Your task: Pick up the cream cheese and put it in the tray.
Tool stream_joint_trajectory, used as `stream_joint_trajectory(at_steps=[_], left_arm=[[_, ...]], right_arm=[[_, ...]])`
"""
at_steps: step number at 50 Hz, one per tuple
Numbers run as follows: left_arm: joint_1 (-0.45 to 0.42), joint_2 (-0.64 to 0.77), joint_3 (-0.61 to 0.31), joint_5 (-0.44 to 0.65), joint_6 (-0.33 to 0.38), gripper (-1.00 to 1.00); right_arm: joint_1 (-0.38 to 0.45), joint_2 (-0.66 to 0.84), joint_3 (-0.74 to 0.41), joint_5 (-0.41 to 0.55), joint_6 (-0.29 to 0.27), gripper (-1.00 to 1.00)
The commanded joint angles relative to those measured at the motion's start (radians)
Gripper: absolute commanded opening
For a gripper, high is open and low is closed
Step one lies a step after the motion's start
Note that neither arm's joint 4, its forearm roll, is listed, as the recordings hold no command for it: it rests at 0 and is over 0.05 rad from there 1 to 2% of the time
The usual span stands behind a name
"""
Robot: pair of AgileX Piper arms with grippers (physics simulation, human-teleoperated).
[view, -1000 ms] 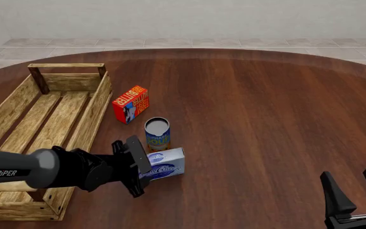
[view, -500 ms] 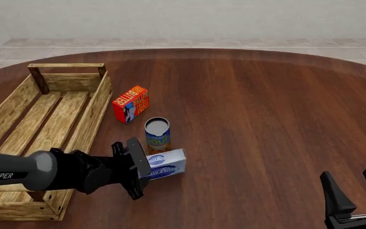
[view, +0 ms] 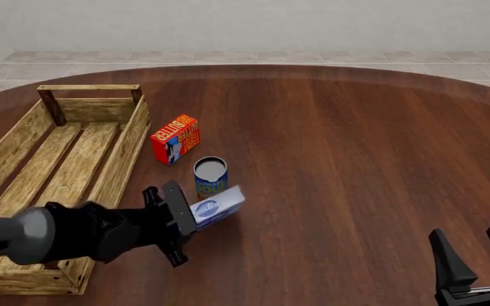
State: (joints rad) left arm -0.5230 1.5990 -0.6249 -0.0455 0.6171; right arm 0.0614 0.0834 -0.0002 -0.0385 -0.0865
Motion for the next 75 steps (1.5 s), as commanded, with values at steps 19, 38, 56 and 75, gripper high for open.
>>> stream_joint_trajectory(at_steps=[19,38,56,75], left_arm=[[-0.047,-0.212,0.052,0.032,0.046,-1.0],[-0.088,-0.459,-0.035,0.22,-0.088,-1.0],[-0.012,-0.543,-0.081,0.288,-0.156,-1.0],[0.115,-0.663,-0.151,0.366,-0.269,-1.0]], right_arm=[[-0.003,-0.015,0.0,0.017,0.006,1.0],[-0.009,-0.033,0.0,0.023,0.012,1.0],[-0.013,-0.032,0.0,0.021,0.011,1.0],[-0.001,-0.077,-0.001,0.025,-0.01,1.0]])
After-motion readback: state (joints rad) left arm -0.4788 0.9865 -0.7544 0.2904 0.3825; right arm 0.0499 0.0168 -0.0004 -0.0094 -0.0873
